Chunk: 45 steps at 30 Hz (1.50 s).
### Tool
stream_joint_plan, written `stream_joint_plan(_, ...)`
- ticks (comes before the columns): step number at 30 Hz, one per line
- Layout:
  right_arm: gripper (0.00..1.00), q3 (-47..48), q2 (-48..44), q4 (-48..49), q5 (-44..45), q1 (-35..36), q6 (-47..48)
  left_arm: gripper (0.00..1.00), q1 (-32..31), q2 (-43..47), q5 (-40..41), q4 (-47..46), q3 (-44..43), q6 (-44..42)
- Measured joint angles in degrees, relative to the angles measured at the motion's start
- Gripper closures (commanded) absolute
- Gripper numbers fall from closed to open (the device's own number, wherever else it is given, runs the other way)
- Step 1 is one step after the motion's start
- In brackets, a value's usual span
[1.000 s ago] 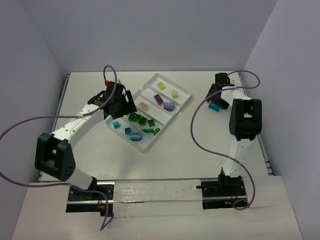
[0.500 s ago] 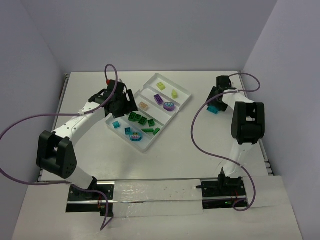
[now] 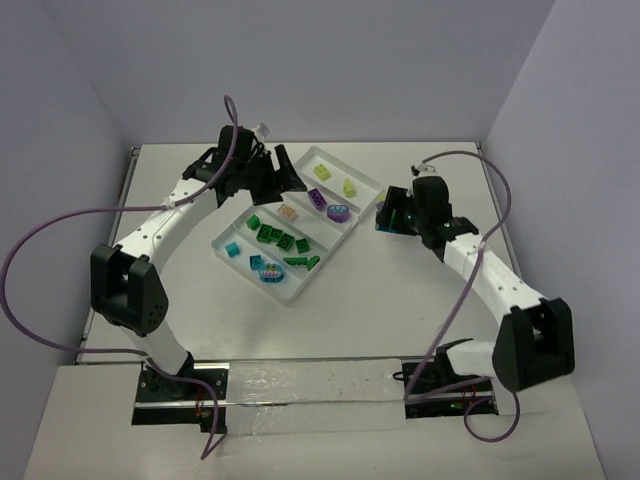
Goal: Sort the legos into containers by color
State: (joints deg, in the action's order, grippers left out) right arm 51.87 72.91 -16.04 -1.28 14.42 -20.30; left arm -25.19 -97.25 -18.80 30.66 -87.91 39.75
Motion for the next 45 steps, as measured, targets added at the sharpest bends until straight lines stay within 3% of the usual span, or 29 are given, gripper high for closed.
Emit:
stream_joint_plan(6,0.68,-7.22,-7.90,1.61,-6.97,4.63,2.71,0.14,-0.26,-1.35,-13.43,-5.84,0.22,1.57)
stream_joint_plan(11,0.68,-8.37,-10.86,2.54,-11.64,7.36,4.64,0.14,-3.47,-3.13,-19.30,-8.51,0.21,1.68)
stream_joint_plan(24,0.68,-8.32,-11.19,3.41,-16.12,10.13,6.54,0.15,-9.57,-9.39,-22.37,-8.55,0.21,-0.33)
stream_joint_plan(33,0.68,-8.15,-11.19,3.39,-16.51,10.70,7.23,0.25,-10.05,-11.51,-23.77,-9.25,0.21,0.01)
stream_joint_plan(36,0.68,-8.15,-11.17,3.39,-16.50,10.96,7.49,0.33,-10.21,-12.12,-24.47,-9.98,0.21,0.51)
stream_joint_plan(38,0.68,-8.15,-11.15,3.37,-16.43,11.11,7.68,0.52,-10.43,-12.37,-25.01,-10.73,0.21,0.85)
stream_joint_plan(41,0.67,-8.15,-11.08,3.25,-16.21,11.24,7.83,0.98,-10.75,-12.39,-25.84,-11.95,0.23,1.61)
stream_joint_plan(42,0.67,-8.15,-11.04,3.20,-16.13,11.27,7.85,1.00,-10.84,-12.39,-26.12,-12.43,0.23,1.74)
stream_joint_plan(44,0.55,-8.15,-11.04,2.98,-15.41,11.33,8.22,1.00,-10.89,-12.42,-26.45,-13.28,0.30,3.07)
stream_joint_plan(45,0.44,-8.13,-11.04,3.02,-15.17,11.42,8.20,1.00,-10.87,-12.44,-26.44,-13.63,0.34,3.50)
